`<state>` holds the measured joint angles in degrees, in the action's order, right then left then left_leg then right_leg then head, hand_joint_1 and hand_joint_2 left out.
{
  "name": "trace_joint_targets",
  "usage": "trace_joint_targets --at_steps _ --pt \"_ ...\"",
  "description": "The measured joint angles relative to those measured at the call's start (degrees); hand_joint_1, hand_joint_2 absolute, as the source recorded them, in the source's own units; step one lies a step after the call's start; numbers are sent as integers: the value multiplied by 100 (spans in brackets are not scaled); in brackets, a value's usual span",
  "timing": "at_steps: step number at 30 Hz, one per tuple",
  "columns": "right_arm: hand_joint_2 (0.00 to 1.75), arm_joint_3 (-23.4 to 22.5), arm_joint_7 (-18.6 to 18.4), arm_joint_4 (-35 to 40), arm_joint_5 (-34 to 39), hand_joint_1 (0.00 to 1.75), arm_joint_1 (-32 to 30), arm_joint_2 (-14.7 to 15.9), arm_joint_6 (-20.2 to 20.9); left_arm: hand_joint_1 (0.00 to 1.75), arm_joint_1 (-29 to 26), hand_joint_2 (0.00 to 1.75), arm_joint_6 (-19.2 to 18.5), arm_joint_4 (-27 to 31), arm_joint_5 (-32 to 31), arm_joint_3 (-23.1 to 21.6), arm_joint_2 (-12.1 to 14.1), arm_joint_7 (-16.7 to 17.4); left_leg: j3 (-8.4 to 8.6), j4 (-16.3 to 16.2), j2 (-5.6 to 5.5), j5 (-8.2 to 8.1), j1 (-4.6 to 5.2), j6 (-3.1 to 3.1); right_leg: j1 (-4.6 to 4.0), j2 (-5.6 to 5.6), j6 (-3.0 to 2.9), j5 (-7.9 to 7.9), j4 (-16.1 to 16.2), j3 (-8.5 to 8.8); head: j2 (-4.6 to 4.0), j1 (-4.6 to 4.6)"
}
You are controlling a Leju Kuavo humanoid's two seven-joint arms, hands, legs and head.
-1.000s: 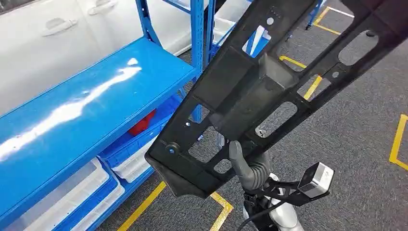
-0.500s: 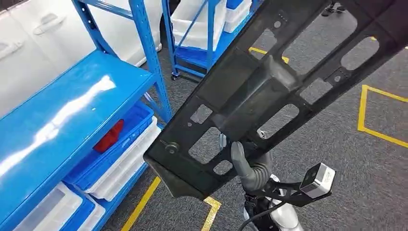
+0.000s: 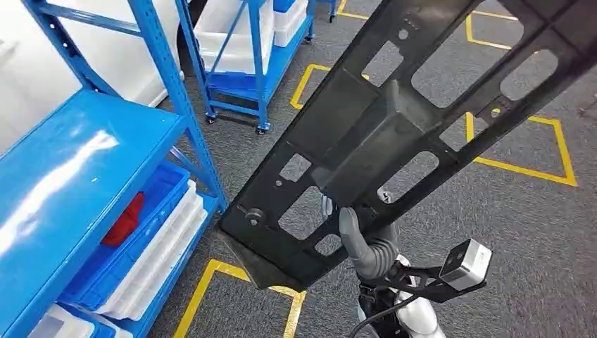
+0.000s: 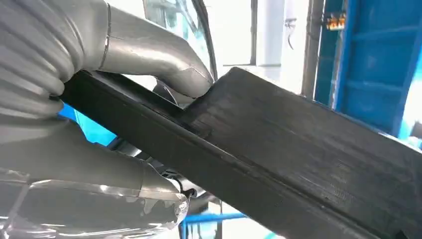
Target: Take the parts from the cabinet and place them on the table.
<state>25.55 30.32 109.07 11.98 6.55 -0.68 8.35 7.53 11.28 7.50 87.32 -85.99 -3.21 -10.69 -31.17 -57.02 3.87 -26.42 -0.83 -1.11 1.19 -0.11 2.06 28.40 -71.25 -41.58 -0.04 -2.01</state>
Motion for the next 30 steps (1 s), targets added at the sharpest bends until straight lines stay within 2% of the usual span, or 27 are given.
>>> trace_joint_targets --at_steps 1,2,3,4,7,8,9,10,11,12,13,14,15,16,17,18,19,20,22,23,24,25,26,27,28,29,30 --pt "175 0 0 2 0 175 0 2 0 0 7 175 0 0 2 0 0 2 16 -7 64 -17 0 14 4 -96 -7 -241 559 306 0 0" --pt "175 0 0 2 0 175 1 2 0 0 12 175 0 0 7 0 -2 2 37 -18 122 -39 7 43 -4 -297 -26 -416 1097 618 0 2" --pt "175 0 2 2 0 175 5 0 2 0 14 175 2 0 15 0 0 2 40 -34 169 -74 60 91 -83 -458 -76 -330 1273 703 0 2" --pt "175 0 11 2 -2 175 -5 2 7 0 13 175 2 0 17 0 0 4 51 -37 221 -84 61 118 -73 -361 -132 -367 1290 676 0 0" --pt "175 -9 46 2 18 175 -39 15 9 0 24 175 4 0 22 0 -4 4 109 -12 393 -102 57 220 -93 -160 -229 -370 1306 646 0 0" --pt "175 -9 59 2 22 175 -65 15 13 0 40 175 4 0 24 0 -7 0 95 -61 165 -161 11 272 -33 -102 -270 -402 1338 674 0 -2" --pt "175 -13 81 0 33 175 -57 17 22 0 48 175 4 0 24 0 -7 -2 16 -257 -141 -333 9 278 -28 -47 -297 -410 1346 673 0 0" --pt "175 -13 90 -2 35 175 -56 15 33 0 40 175 2 0 24 0 -7 0 -167 -671 -265 -586 0 279 -31 3 -326 -419 1345 665 0 0" --pt "175 -13 101 -9 35 175 -58 17 48 0 18 175 2 0 26 0 -7 0 -401 -1174 -316 -822 3 283 -41 80 -337 -421 1345 659 0 0" --pt "175 -13 101 -24 35 175 -62 17 57 0 0 175 2 0 31 0 -7 0 -609 -1604 -332 -972 5 285 -53 165 -343 -423 1341 653 0 -2" --pt "175 -13 101 -44 37 175 -73 17 61 0 -19 175 0 0 31 0 -7 -2 -740 -1849 -333 -985 5 283 -61 254 -344 -424 1337 652 0 0" --pt "175 -13 101 -59 37 175 -83 22 66 0 -11 175 0 0 31 0 -7 -11 -732 -1794 -336 -865 6 273 -64 340 -343 -425 1332 655 0 0" --pt "175 -13 101 -68 37 175 -84 22 70 0 -2 175 0 0 31 0 -7 -7 -607 -1494 -344 -635 6 256 -64 429 -341 -426 1320 655 0 0" --pt "175 -13 101 -68 37 175 -83 22 74 0 -1 175 0 0 31 0 -7 -9 -411 -1049 -400 -364 3 238 -63 513 -335 -426 1305 656 0 0" --pt "175 -15 107 -68 37 175 -83 22 79 0 -2 175 0 0 31 0 -7 -9 -190 -555 -570 -111 1 212 -61 597 -321 -425 1289 656 0 0" --pt "175 -17 109 -70 37 175 -78 22 81 0 -13 175 0 0 31 0 0 -9 -96 -247 -891 -49 -10 185 -68 651 -294 -419 1262 631 -2 0" --pt "175 -17 109 -77 37 175 -68 22 87 0 -13 175 0 -2 33 0 4 -9 -36 -109 -901 -113 -37 181 -79 742 -250 -422 1224 583 0 0" --pt "175 -17 111 -79 37 175 -73 22 92 0 -16 175 0 -2 31 0 4 -6 -58 -138 -855 -106 -3 171 -49 797 -208 -444 1233 559 0 2" --pt "175 -24 111 -81 37 175 -93 26 98 0 -6 175 -2 0 31 0 4 -7 -28 -133 -728 -85 22 104 -36 945 -110 -485 1275 532 0 0" --pt "175 -35 114 -81 37 175 -100 31 98 0 8 175 -2 0 31 0 -2 -7 -9 -53 -631 -36 -50 41 -23 844 -102 -458 1217 522 0 0" --pt "175 -48 118 -79 37 175 -102 31 101 0 21 175 -2 0 33 0 -2 -9 9 -33 -558 -24 -25 23 -70 420 -86 -360 1083 453 0 2" --pt "175 -48 122 -81 37 175 -98 37 103 0 24 175 0 0 33 0 -2 -18 7 -34 -480 -25 -11 -2 -71 202 -75 -152 770 292 0 2" --pt "175 -48 129 -83 37 175 -99 37 114 0 5 175 0 0 39 0 -2 -18 4 -40 -401 -31 10 -11 -58 101 -60 67 341 83 0 2" --pt "175 -46 140 -96 37 175 -108 39 122 0 -16 175 0 0 50 0 -2 -15 2 -42 -298 -39 26 -21 -42 65 -47 254 -115 -139 0 2" --pt "175 -48 151 -109 37 175 -119 42 122 0 -31 175 0 0 61 0 -2 -15 -2 -45 -199 -47 35 -26 -38 50 -40 335 -428 -290 0 2" --pt "175 -48 159 -127 39 175 -131 44 127 0 -32 175 0 0 66 0 -2 -15 0 -46 -107 -55 39 -23 -38 39 -40 274 -444 -295 0 2" --pt "175 -48 162 -136 42 175 -138 48 140 0 -23 175 0 0 70 0 -2 -15 5 -47 -30 -66 44 -15 -39 24 -45 109 -199 -155 0 2"
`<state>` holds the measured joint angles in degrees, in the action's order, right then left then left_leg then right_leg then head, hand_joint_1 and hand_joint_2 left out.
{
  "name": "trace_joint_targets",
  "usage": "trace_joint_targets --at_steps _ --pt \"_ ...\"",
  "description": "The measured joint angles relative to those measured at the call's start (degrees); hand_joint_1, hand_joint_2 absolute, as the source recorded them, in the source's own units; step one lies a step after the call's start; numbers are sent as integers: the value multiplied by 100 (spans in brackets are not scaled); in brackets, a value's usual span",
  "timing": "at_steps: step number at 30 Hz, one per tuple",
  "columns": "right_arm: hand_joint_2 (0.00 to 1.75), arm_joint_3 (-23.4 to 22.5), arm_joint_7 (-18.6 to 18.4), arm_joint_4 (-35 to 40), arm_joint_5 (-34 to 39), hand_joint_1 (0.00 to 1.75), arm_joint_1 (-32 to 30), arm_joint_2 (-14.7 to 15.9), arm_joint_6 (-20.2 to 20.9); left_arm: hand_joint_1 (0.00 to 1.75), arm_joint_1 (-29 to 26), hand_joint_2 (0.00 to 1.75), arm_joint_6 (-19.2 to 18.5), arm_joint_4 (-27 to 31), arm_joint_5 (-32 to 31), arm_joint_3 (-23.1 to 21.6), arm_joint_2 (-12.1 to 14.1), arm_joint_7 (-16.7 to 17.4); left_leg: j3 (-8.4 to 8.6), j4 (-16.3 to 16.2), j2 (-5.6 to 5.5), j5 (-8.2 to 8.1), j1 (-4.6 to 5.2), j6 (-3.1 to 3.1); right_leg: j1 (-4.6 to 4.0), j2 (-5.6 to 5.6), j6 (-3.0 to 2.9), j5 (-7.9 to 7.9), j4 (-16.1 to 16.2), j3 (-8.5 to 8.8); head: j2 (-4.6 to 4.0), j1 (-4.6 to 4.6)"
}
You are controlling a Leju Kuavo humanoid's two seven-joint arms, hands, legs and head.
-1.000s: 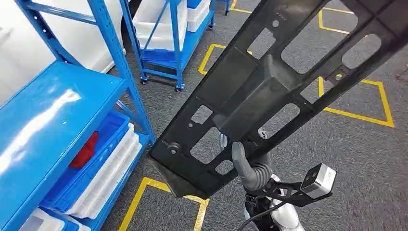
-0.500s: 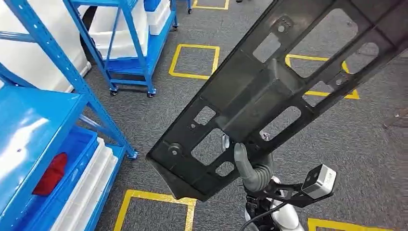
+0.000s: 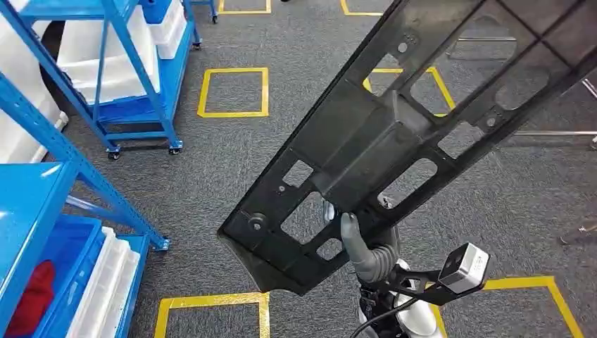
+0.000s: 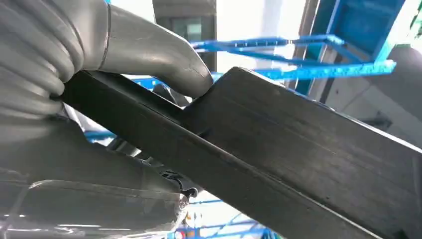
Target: Take the parts from the cabinet and place them on the table.
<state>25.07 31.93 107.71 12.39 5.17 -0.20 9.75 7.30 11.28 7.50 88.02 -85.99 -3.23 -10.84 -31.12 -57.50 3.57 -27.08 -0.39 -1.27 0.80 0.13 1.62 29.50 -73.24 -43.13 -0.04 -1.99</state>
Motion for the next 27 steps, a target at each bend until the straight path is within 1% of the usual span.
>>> trace_joint_targets --at_steps 1,2,3,4,5,7,8,9,10,11,12,13,14,15,16,17,18,19,20,21,22,23,24,25,26,27 --pt "175 0 2 -4 0 175 -5 2 4 0 11 175 0 0 7 0 -2 0 14 -2 74 -16 3 13 -4 -46 -17 -251 524 297 0 0" --pt "175 0 6 -4 0 175 -6 2 11 0 17 175 0 0 11 0 -7 0 36 -5 140 -36 8 28 -16 -172 -44 -463 1081 621 0 0" --pt "175 0 17 -4 0 175 -2 2 22 0 18 175 0 0 13 0 -7 0 63 -7 201 -57 21 50 -66 -444 -100 -409 1463 802 0 0" --pt "175 0 22 -7 0 175 -6 2 33 0 19 175 0 0 13 0 -9 0 65 -12 239 -77 57 86 -89 -454 -142 -445 1456 816 -2 0" --pt "175 0 26 -7 0 175 1 4 42 0 17 175 0 0 17 0 -7 0 79 0 270 -82 43 128 -113 -376 -169 -440 1444 803 0 0" --pt "175 -7 31 -7 0 175 -17 9 50 0 26 175 0 0 22 0 -9 0 130 23 409 -103 44 184 -131 -248 -219 -434 1466 789 0 0" --pt "175 -7 33 -7 2 175 -22 11 59 0 39 175 0 0 28 0 -9 -2 141 14 409 -140 34 227 -71 -164 -268 -468 1524 833 0 0" --pt "175 -9 39 -7 4 175 -28 11 72 0 55 175 0 0 31 0 -9 -7 117 -93 114 -234 2 250 -62 -116 -286 -480 1550 844 0 0" --pt "175 -9 44 -7 13 175 -12 11 72 0 49 175 0 0 35 0 -9 -17 -21 -406 -129 -438 -12 259 -53 -69 -321 -486 1550 842 0 0" --pt "175 -9 50 -9 15 175 -13 11 79 0 33 175 -2 0 48 0 -9 -17 -238 -880 -239 -681 -18 272 -52 5 -336 -488 1550 841 0 -2" --pt "175 -9 57 -13 15 175 -17 11 87 0 10 175 -2 0 48 0 -9 -17 -497 -1403 -286 -892 -18 285 -60 95 -343 -488 1546 837 0 0" --pt "175 -9 57 -31 17 175 -19 11 96 0 -13 175 -2 0 48 0 -9 -17 -683 -1750 -299 -975 -17 291 -66 187 -343 -488 1542 836 0 -2" --pt "175 -9 63 -52 15 175 -26 11 111 0 -16 175 -2 0 48 2 -9 -20 -756 -1839 -305 -912 -16 287 -69 274 -343 -489 1537 840 0 -2" --pt "175 -9 63 -55 17 175 -27 11 131 0 3 175 -2 0 48 2 -9 -22 -704 -1656 -309 -722 -16 274 -71 357 -343 -488 1530 847 0 -2" --pt "175 -9 63 -55 17 175 -25 11 151 0 9 175 -2 0 50 2 -9 -15 -535 -1235 -336 -428 -17 252 -71 452 -341 -487 1521 856 0 -2" --pt "175 -9 66 -55 18 175 -23 11 168 0 8 175 -2 0 50 2 -9 -17 -306 -687 -423 -117 -17 222 -70 545 -332 -481 1511 871 0 -2" --pt "175 -9 68 -55 17 175 -23 11 170 0 3 175 -2 0 52 2 -7 -17 -111 -184 -676 89 -21 186 -59 628 -319 -474 1506 873 0 -2" --pt "175 -11 70 -59 17 175 -11 11 170 0 -1 175 -2 -2 57 2 4 -17 -77 -89 -950 21 -48 158 -88 680 -277 -475 1481 839 0 0" --pt "175 -11 70 -59 17 175 -6 9 171 0 3 175 -2 0 57 2 4 -17 -50 -16 -903 9 -47 180 -34 770 -237 -495 1465 787 0 -2" --pt "175 -11 70 -61 17 175 -11 4 175 0 -1 175 -2 0 61 2 4 -15 -57 -19 -859 16 -15 169 -8 818 -195 -519 1478 759 0 0" --pt "175 -11 70 -59 17 175 -19 2 175 0 -6 175 -2 0 61 2 4 -13 -52 -27 -789 20 -5 150 7 906 -147 -546 1513 752 0 -2" --pt "175 -15 70 -59 24 175 -15 4 177 0 -1 175 -2 0 61 2 4 -11 -28 33 -706 58 -35 104 -25 985 -101 -564 1523 733 0 0" --pt "175 -22 68 -55 28 175 -28 4 177 0 16 175 -2 0 57 2 0 -11 -6 80 -597 91 -66 65 -12 769 -113 -509 1447 723 0 0" --pt "175 -31 68 -52 33 175 -9 4 179 0 26 175 0 0 55 2 0 -13 7 100 -540 94 -55 38 -54 384 -94 -346 1227 611 0 2" --pt "175 -42 63 -52 39 175 2 4 184 0 23 175 -2 0 55 2 0 -11 6 95 -445 89 -35 27 -51 172 -66 -109 805 401 0 2" --pt "175 -42 63 -55 39 175 -1 4 186 0 8 175 -2 0 52 2 0 -9 5 90 -367 82 -20 18 -37 83 -47 85 376 189 0 2"
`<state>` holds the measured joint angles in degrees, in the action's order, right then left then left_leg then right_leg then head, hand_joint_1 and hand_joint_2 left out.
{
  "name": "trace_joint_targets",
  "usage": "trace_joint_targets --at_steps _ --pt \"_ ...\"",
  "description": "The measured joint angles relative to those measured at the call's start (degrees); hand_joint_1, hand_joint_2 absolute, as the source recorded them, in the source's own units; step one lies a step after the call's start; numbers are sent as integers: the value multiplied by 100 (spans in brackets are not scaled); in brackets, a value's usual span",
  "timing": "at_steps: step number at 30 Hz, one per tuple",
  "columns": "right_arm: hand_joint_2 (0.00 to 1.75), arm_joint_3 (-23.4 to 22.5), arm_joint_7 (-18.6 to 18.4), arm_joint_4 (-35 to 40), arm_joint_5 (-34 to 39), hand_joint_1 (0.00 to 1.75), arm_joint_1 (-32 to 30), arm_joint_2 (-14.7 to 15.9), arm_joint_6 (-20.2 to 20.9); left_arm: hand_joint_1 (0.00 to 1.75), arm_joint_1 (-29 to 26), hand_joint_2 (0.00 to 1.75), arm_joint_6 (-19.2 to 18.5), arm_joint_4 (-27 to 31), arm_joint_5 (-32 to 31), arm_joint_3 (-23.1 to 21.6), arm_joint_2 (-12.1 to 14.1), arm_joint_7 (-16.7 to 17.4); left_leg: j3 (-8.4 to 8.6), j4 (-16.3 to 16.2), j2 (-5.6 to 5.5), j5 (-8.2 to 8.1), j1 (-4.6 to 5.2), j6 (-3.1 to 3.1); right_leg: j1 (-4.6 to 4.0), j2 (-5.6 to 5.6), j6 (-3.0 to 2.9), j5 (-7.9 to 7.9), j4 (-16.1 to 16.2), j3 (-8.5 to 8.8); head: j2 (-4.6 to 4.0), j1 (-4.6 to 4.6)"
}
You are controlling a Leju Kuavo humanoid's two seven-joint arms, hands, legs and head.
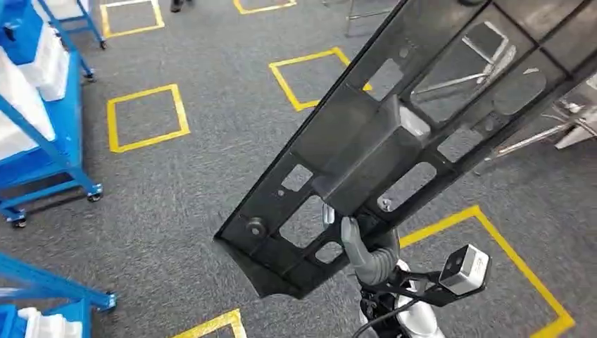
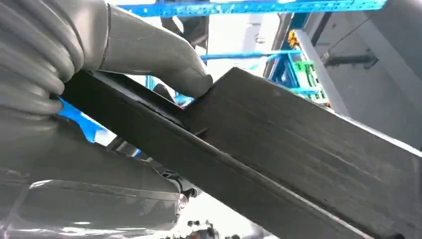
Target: Take the parts from the cabinet and place them on the table.
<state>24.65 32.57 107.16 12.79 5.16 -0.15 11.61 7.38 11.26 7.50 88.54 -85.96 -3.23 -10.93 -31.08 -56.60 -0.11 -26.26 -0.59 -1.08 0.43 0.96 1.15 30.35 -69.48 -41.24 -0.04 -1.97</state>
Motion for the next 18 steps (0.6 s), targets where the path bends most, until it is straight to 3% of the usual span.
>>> trace_joint_targets --at_steps 1,2,3,4,5,6,7,8,10,11,12,13,14,15,16,17,18 --pt "175 -2 -7 0 2 175 -5 0 0 0 -19 175 0 0 -4 0 0 2 -3 -4 101 -9 8 1 16 -43 15 156 -437 -216 0 0" --pt "175 -6 -7 -2 4 175 -10 0 4 0 -32 175 0 0 -7 0 0 2 -5 -8 197 -18 10 2 27 -58 23 181 -656 -323 0 0" --pt "175 -11 -7 -2 7 175 -9 0 13 0 -32 175 0 0 -7 0 0 2 -2 -10 296 -28 12 10 35 -75 27 54 -540 -259 0 0" --pt "175 -15 -11 -2 13 175 -8 0 20 0 -22 175 0 0 -9 0 0 2 6 -12 372 -39 12 20 37 -108 25 -154 -181 -56 0 0" --pt "175 -24 -17 -2 22 175 -5 0 24 0 -8 175 -4 0 -11 0 -2 0 24 -16 437 -55 11 39 35 -191 15 -402 391 269 0 0" --pt "175 -35 -22 -2 24 175 5 0 35 0 1 175 -7 0 -22 0 -4 -4 45 -28 496 -77 13 65 27 -372 -1 -576 921 585 0 0" --pt "175 -42 -26 -2 37 175 21 0 44 0 7 175 -7 0 -39 0 -2 -4 53 -32 548 -105 65 106 -58 -598 -72 -458 1078 675 0 0" --pt "175 -46 -31 2 44 175 26 0 53 0 4 175 -7 0 -39 0 -2 -2 68 -40 584 -122 62 136 -23 -535 -97 -499 1115 661 0 0" --pt "175 -59 -31 2 59 175 -1 2 57 0 13 175 -7 0 -39 -2 -4 9 110 -22 707 -132 52 201 -80 -392 -156 -489 1103 638 0 0" --pt "175 -66 -31 9 59 175 -17 2 57 0 24 175 -7 0 -39 -2 -7 7 128 -25 771 -152 49 233 -54 -316 -192 -507 1129 639 0 0" --pt "175 -63 -33 22 57 175 -46 0 57 0 35 175 -7 0 -39 -2 -9 7 110 -85 610 -222 7 276 -15 -244 -228 -530 1154 667 0 0" --pt "175 -66 -26 35 59 175 -41 0 59 0 34 175 -7 0 -39 -2 -9 7 30 -288 319 -367 2 288 -9 -184 -249 -533 1160 666 0 0" --pt "175 -66 -26 35 57 175 -35 -9 59 0 23 175 -7 0 -39 -2 -9 9 -148 -671 171 -582 -3 291 -12 -131 -294 -538 1160 664 0 -2" --pt "175 -66 -24 35 57 175 -41 -9 61 0 8 175 -7 0 -39 -2 -9 7 -415 -1223 99 -828 -2 297 -25 -40 -310 -539 1159 664 0 -2" --pt "175 -66 -24 33 57 175 -51 -7 61 0 -16 175 -7 0 -39 -2 -9 7 -634 -1651 72 -972 -2 300 -36 47 -320 -540 1157 664 0 -2" --pt "175 -66 -31 33 57 175 -68 -7 61 0 -23 175 -7 0 -39 0 -9 -7 -787 -1907 63 -1003 0 293 -49 132 -322 -540 1152 665 -2 -2" --pt "175 -66 -28 33 57 175 -84 -9 61 0 -7 175 -9 0 -39 -2 -9 -20 -812 -1889 61 -889 0 276 -59 218 -322 -540 1149 671 0 -2"
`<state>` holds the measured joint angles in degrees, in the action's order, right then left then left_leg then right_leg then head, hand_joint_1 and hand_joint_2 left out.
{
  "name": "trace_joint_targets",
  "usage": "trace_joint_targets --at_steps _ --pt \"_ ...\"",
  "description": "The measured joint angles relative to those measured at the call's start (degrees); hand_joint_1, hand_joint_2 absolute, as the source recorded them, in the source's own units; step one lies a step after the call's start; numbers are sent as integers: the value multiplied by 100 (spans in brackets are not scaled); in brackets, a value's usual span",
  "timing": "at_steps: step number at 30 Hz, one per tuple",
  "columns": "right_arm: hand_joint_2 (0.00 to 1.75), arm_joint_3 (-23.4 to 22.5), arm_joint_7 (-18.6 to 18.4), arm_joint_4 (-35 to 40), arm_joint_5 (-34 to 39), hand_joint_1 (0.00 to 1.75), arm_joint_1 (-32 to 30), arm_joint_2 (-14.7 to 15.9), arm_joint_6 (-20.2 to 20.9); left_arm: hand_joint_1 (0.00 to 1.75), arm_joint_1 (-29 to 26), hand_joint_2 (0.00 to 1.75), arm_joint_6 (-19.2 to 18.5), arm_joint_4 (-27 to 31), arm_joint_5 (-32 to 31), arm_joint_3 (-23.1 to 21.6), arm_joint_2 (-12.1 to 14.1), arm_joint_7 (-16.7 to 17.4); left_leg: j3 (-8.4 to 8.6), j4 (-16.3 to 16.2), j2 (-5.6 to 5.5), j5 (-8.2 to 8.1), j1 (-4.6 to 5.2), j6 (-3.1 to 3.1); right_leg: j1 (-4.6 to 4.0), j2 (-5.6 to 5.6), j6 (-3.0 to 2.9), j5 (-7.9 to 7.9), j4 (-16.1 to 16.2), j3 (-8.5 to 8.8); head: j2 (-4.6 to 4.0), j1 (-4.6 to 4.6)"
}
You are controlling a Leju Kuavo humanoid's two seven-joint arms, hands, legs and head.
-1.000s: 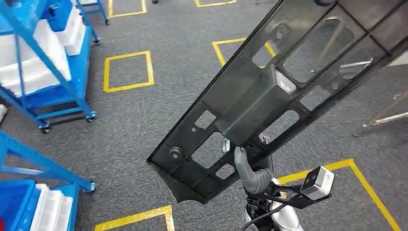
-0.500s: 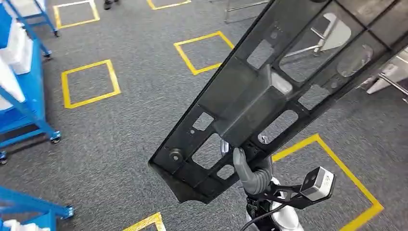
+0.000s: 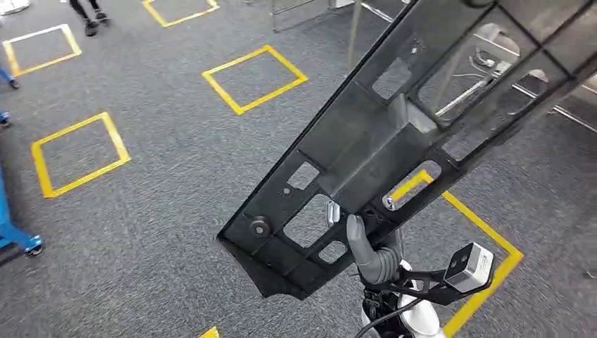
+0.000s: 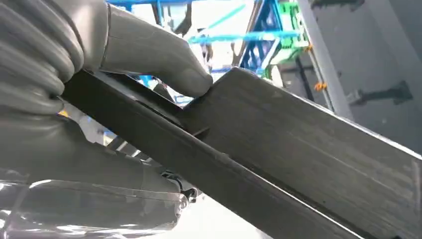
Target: Take the parts from the cabinet and place them on the table.
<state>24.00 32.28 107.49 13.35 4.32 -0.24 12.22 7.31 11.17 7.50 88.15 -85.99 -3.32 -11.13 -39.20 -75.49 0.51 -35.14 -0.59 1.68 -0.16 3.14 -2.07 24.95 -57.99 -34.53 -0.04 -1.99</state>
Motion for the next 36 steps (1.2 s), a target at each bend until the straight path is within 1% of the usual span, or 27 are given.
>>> trace_joint_targets --at_steps 2,3,4,5,7,9,10,11,12,14,15,16,18,19,20,23,24,25,26,27,29,30,31,33,34,35,36 --pt "175 0 -2 0 0 175 -2 0 7 0 13 175 0 0 0 0 2 -4 303 746 -47 514 5 -68 -13 188 1 0 -7 26 0 0" --pt "175 0 -2 0 0 175 -2 0 13 0 7 175 0 0 2 0 2 -7 540 1285 -216 800 12 -112 -11 269 3 1 -7 40 0 0" --pt "175 0 0 0 0 175 -1 2 24 0 -2 175 2 0 9 0 11 -7 668 1647 -586 903 13 -153 10 327 13 0 -8 28 0 2" --pt "175 0 -2 0 0 175 4 0 30 0 -3 175 4 0 20 0 22 -9 727 1786 -665 869 -13 -181 -9 408 57 -1 -33 0 0 2" --pt "175 0 -2 0 0 175 -15 0 44 0 3 175 11 0 35 0 22 -4 749 1797 -549 850 39 -174 59 539 147 -39 -13 -54 0 0" --pt "175 -22 -2 4 0 175 -29 0 52 0 20 175 11 0 35 0 17 -4 788 1907 -394 910 -6 -231 30 690 243 -81 29 -61 0 0" --pt "175 -39 0 13 0 175 -46 0 59 0 32 175 11 0 35 0 13 -4 830 1972 -291 951 -7 -259 24 393 236 27 -95 -117 0 0" --pt "175 -44 0 22 0 175 -30 2 66 0 30 175 13 0 35 0 13 -7 835 1997 -212 958 3 -282 7 72 251 240 -405 -264 0 2" --pt "175 -46 4 22 -2 175 -19 0 68 0 12 175 13 0 35 0 13 -7 834 1996 -114 955 21 -288 16 -126 270 476 -871 -493 0 2" --pt "175 -46 4 20 -4 175 -46 2 81 0 -22 175 4 0 33 0 13 9 831 1991 79 934 39 -302 63 -251 322 754 -1663 -886 0 2" --pt "175 -48 0 15 -4 175 -53 2 85 0 -22 175 4 0 31 0 13 22 830 1985 169 925 38 -292 89 -267 346 711 -1740 -929 0 2" --pt "175 -50 0 15 -4 175 -53 2 94 0 -14 175 6 0 31 0 13 33 834 1980 247 916 35 -284 112 -293 369 560 -1548 -832 0 2" --pt "175 -55 0 15 -4 175 -51 2 105 0 2 175 15 0 33 0 4 44 854 1947 388 875 22 -244 146 -450 396 91 -529 -270 0 2" --pt "175 -57 0 17 -4 175 -47 0 111 0 6 175 37 0 33 0 2 46 869 1909 446 840 34 -208 140 -707 395 -2 -28 11 0 2" --pt "175 -57 -2 17 -4 175 -43 0 118 0 9 175 68 0 33 0 2 46 866 1899 482 811 63 -168 86 -766 346 39 -41 5 0 2" --pt "175 -74 -2 17 -7 175 -57 0 122 0 17 175 160 0 -2 -2 2 48 923 1891 628 777 49 -73 42 -566 238 39 -29 -17 0 2" --pt "175 -85 -2 20 -7 175 -56 0 122 0 32 175 203 0 -9 -2 0 48 949 1890 681 753 37 -31 70 -490 192 19 6 -3 0 2" --pt "175 -85 -2 24 -11 175 -64 0 122 0 50 175 238 0 -13 -4 0 44 931 1820 447 685 -2 14 98 -436 159 0 31 22 0 2" --pt "175 -87 4 28 -15 175 -46 0 122 0 49 175 299 0 -15 -9 0 39 830 1578 204 508 -10 21 102 -377 121 -7 32 20 0 0" --pt "175 -87 7 28 -17 175 -40 -4 122 0 38 175 328 0 -15 -15 0 39 629 1139 88 263 -18 24 96 -326 87 -11 32 17 0 2" --pt "175 -87 9 24 -17 175 -53 -7 120 0 2 175 407 0 -17 -39 0 28 191 234 9 -89 -16 36 74 -167 68 -15 29 12 0 0" --pt "175 -87 9 22 -17 175 -65 -7 118 0 -9 175 461 0 -20 -46 0 26 74 31 5 -94 -16 33 67 -83 68 -16 26 12 0 2" --pt "175 -87 11 20 -17 175 -72 -7 116 0 2 175 553 0 -24 -50 0 9 88 103 3 31 -16 24 65 -3 69 -16 21 17 0 2" --pt "175 -87 13 20 -18 175 -71 -7 107 0 16 175 719 0 -57 -68 0 -9 445 912 -72 562 -21 -11 67 173 76 -15 -4 24 0 2" --pt "175 -87 15 20 -17 175 -71 -7 92 0 13 175 805 0 -63 -85 0 -39 684 1446 -231 819 -23 -40 73 263 93 -13 -19 23 0 2" --pt "175 -87 15 20 -17 175 -71 -9 90 0 9 175 867 0 -66 -92 0 -61 761 1654 -430 830 -33 -60 83 296 106 -15 -25 12 0 2" --pt "175 -90 20 20 -17 175 -67 -9 87 0 8 175 899 0 -66 -94 0 -72 796 1721 -550 762 -45 -78 47 335 140 -20 -45 -11 0 2"
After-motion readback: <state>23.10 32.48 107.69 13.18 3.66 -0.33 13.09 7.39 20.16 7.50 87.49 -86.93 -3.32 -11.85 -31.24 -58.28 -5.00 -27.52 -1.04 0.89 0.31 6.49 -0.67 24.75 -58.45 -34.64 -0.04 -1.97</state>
